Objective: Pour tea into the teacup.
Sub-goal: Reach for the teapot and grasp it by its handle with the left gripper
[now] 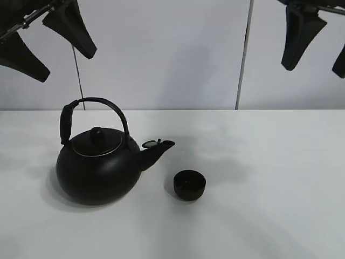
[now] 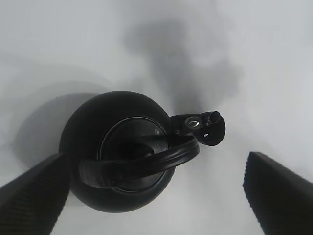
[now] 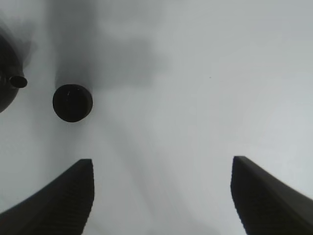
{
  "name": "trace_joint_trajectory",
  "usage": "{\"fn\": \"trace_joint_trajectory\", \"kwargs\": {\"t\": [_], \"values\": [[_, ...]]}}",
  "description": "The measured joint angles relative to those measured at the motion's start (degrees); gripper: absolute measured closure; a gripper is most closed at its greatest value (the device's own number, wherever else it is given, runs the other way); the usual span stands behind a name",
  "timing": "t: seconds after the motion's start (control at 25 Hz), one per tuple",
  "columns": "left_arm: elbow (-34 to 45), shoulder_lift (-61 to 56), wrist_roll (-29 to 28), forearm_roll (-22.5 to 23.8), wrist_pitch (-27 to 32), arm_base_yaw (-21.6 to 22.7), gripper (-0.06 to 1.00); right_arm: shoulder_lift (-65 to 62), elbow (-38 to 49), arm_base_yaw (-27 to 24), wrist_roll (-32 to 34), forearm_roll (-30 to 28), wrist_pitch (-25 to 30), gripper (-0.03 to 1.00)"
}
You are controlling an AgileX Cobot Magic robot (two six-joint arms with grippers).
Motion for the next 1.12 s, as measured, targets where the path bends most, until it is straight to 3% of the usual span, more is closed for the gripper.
{"fn": "trace_joint_trajectory", "kwargs": {"t": [0.36, 1.12], "values": [[0.0, 0.0, 0.0, 0.0, 0.0, 0.0, 0.25, -2.6, 0.0, -4.0, 0.0, 0.0, 0.7, 0.43], [0.0, 0.0, 0.0, 0.0, 0.0, 0.0, 0.25, -2.6, 0.0, -4.3, 0.4, 2.2, 0.7, 0.43]]}}
